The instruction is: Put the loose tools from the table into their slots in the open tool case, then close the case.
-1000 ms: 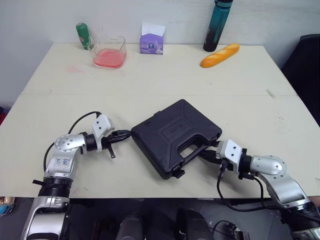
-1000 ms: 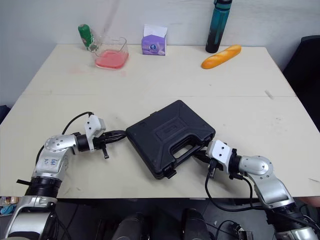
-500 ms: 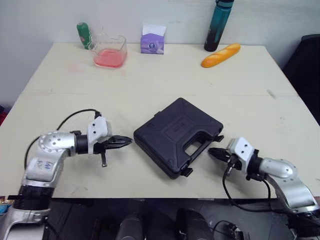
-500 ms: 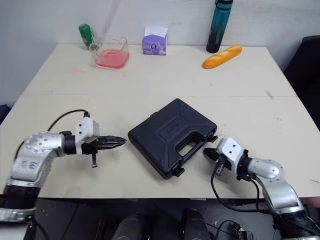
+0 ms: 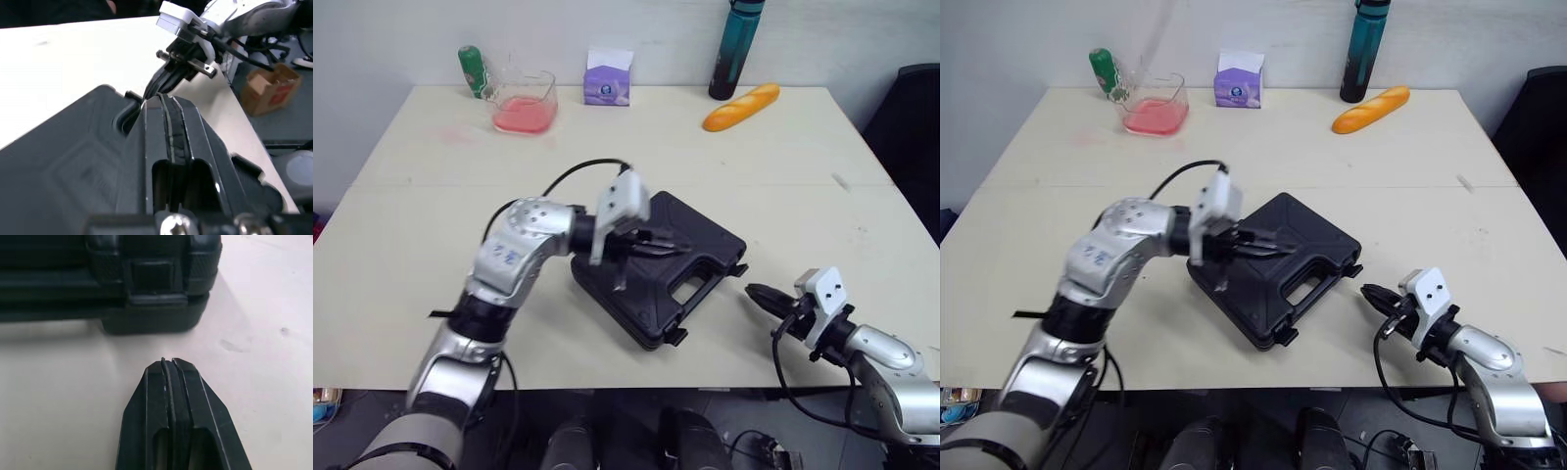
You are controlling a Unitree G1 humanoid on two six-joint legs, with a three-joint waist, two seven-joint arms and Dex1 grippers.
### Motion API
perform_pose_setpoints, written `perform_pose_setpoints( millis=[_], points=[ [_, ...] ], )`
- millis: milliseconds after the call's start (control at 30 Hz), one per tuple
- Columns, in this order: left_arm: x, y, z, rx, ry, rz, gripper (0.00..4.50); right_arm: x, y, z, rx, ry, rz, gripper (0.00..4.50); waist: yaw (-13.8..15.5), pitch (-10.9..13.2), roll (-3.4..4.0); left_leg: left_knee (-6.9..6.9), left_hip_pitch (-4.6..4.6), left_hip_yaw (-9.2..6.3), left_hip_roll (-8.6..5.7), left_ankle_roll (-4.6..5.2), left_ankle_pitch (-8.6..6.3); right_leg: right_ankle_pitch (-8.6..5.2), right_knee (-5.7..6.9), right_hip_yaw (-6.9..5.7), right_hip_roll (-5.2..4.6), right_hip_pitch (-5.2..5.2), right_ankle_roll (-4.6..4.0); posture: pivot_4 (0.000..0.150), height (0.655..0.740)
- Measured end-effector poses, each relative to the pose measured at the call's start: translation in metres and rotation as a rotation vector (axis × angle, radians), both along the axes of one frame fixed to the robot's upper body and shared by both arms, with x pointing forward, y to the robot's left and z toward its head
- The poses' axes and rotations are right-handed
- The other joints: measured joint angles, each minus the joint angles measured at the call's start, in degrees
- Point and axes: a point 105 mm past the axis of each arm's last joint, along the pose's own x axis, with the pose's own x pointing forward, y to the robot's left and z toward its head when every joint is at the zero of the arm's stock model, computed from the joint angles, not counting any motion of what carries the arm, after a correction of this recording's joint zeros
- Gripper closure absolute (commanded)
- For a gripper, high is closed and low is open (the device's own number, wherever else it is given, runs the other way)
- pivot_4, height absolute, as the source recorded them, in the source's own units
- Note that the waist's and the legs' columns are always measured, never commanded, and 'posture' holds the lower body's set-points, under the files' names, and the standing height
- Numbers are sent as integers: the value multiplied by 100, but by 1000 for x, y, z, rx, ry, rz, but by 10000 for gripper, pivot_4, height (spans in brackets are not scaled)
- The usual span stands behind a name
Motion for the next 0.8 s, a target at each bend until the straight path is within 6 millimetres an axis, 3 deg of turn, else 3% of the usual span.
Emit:
perform_pose_setpoints(
  millis=[100, 367, 500, 800],
  points=[
    [24, -26, -10, 43, -15, 66, 45000, 2, 1, -1, 18, -13, -33, 43973, 7, 0, 0, -1, -3, 2, -4, 2, 0, 0, -10, -3, -1, 1, 1, 1500, 7400],
    [42, -55, -31, 53, 64, 78, 45000, 4, 3, -6, 20, -14, -57, 43973, -3, 1, 1, -7, -5, -1, -2, 3, -1, 0, -11, -5, -3, -2, 1, 1500, 7400],
    [49, -57, -52, 129, 51, 102, 45000, 6, 3, -3, 13, -34, -55, 43973, -7, 1, 1, -7, -4, -2, -3, 5, -1, 0, -12, -5, -3, -2, 1, 1500, 7400],
    [50, -64, -64, 244, -11, 89, 45000, 9, 12, -6, 26, -42, -37, 43973, -10, -17, -5, -8, 53, -11, 0, 16, -10, -1, -40, -9, -11, 55, -1, 1500, 7400]
  ],
)
